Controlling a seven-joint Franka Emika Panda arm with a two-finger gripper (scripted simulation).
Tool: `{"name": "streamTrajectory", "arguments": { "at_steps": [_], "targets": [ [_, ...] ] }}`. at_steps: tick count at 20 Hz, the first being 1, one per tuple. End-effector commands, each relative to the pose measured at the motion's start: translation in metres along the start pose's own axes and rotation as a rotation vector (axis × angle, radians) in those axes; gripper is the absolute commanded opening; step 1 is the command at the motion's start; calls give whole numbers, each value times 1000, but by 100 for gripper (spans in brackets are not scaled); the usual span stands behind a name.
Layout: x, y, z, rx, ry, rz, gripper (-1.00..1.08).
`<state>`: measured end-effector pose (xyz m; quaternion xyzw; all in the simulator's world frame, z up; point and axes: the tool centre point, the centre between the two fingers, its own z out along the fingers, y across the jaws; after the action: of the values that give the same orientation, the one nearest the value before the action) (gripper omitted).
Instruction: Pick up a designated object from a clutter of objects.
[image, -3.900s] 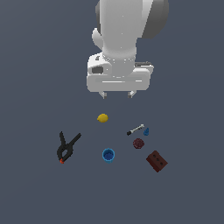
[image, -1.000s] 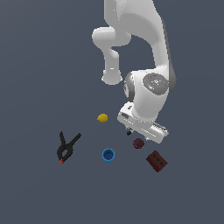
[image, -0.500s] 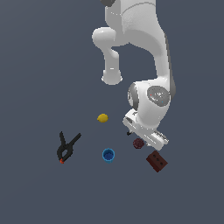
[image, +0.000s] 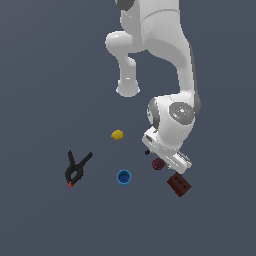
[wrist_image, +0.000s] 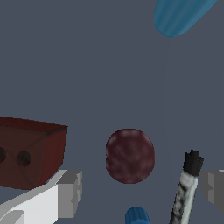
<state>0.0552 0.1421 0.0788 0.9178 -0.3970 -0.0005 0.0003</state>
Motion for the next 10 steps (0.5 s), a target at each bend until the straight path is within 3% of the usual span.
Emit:
{"name": "streamTrajectory", "arguments": {
  "at_steps": [1,10],
  "targets": [
    [0,0,1,0,0,0,100],
    [-1,1,40,1,1,3,100]
  ]
}}
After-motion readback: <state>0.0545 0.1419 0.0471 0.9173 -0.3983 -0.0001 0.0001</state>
